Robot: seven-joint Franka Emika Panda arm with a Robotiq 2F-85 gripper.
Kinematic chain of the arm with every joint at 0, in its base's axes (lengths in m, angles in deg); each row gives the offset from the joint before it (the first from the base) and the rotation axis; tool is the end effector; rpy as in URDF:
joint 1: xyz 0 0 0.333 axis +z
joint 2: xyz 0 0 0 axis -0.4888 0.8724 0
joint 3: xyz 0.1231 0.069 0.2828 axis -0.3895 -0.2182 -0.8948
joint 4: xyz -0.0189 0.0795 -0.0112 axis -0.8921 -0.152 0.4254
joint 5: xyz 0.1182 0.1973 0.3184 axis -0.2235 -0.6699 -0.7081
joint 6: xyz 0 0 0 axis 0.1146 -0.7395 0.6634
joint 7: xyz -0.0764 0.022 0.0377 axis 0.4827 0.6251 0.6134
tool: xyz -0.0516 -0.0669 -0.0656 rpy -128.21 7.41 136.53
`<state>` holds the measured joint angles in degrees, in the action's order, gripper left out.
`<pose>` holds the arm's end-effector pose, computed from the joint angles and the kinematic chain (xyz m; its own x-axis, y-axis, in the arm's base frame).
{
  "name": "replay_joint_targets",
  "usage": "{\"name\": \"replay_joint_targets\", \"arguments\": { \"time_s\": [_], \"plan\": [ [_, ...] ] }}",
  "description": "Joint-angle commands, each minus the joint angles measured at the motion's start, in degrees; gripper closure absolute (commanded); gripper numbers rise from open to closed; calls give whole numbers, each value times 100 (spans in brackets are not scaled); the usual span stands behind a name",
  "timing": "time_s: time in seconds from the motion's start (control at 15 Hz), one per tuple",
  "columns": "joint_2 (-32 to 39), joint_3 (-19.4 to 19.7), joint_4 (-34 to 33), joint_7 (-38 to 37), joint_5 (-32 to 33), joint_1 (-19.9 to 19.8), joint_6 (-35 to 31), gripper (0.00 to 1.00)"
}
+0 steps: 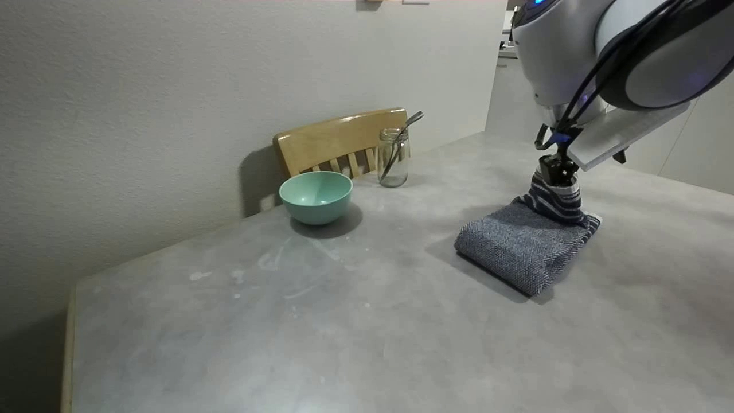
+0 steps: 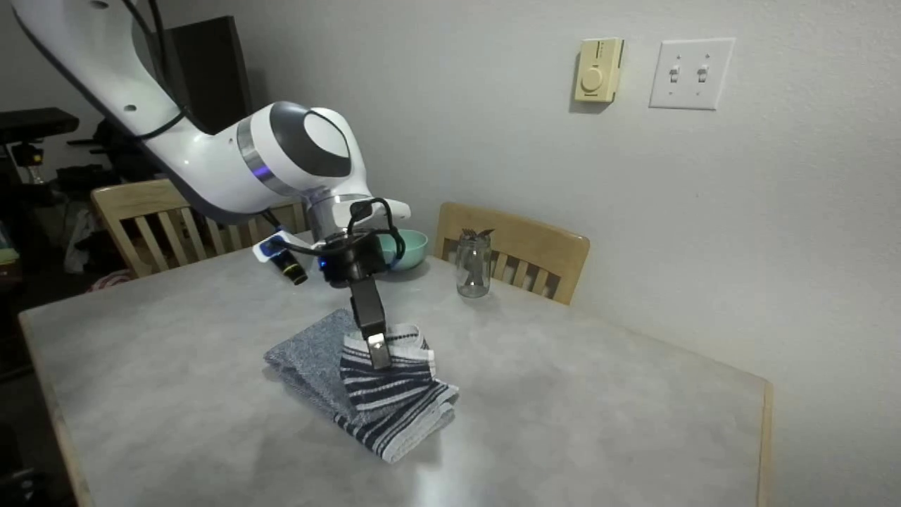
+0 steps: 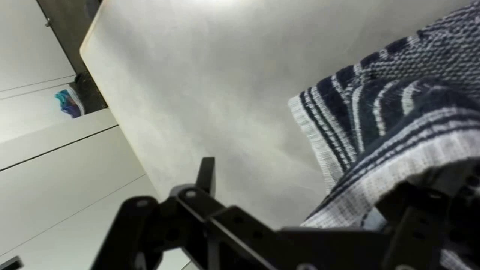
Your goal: Fold the towel
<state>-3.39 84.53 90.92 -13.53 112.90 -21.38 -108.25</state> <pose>0.5448 -0.0670 0.2112 0.8718 -0.4743 0.1225 -0.4433 -0.6574 0.6094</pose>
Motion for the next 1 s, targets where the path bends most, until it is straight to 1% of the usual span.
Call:
{"name": "replay_joint_targets", "arguments": {
  "time_s": [0.0, 0.2, 0.4, 0.73, 0.93],
  "plan": [
    [3, -25, -112, -591, 642, 46, 732, 0],
    [-4, -192, -178, -812, 942, -50, 1224, 0],
    [3, -346, -261, -837, 1021, -101, 1545, 0],
    [-4, -515, -432, -859, 1076, -96, 1943, 0],
    [23, -558, -538, -899, 1428, -22, 2349, 0]
  ]
}}
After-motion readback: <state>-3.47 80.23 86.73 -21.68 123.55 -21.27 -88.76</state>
